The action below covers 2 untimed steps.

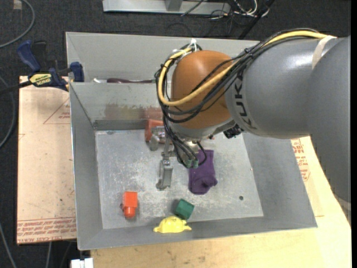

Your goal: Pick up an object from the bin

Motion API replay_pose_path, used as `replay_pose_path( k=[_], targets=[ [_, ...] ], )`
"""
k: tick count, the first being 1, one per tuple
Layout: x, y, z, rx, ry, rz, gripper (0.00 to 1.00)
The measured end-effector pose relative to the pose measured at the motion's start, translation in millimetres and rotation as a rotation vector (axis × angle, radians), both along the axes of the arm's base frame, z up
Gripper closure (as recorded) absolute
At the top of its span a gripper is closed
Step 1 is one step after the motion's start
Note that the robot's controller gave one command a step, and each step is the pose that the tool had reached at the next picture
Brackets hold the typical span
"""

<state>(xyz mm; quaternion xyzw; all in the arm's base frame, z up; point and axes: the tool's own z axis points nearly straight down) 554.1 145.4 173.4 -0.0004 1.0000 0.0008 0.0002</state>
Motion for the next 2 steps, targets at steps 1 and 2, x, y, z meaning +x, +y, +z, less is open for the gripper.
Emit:
replay_pose_path(
  k=[1,2],
  targets=[
    [-8.7,11.7,-27.2,0.0,-0.005,0.07,0.0],
    [1.9,32.4,-103.4,0.002,-0.001,0.309,1.0]
  ],
)
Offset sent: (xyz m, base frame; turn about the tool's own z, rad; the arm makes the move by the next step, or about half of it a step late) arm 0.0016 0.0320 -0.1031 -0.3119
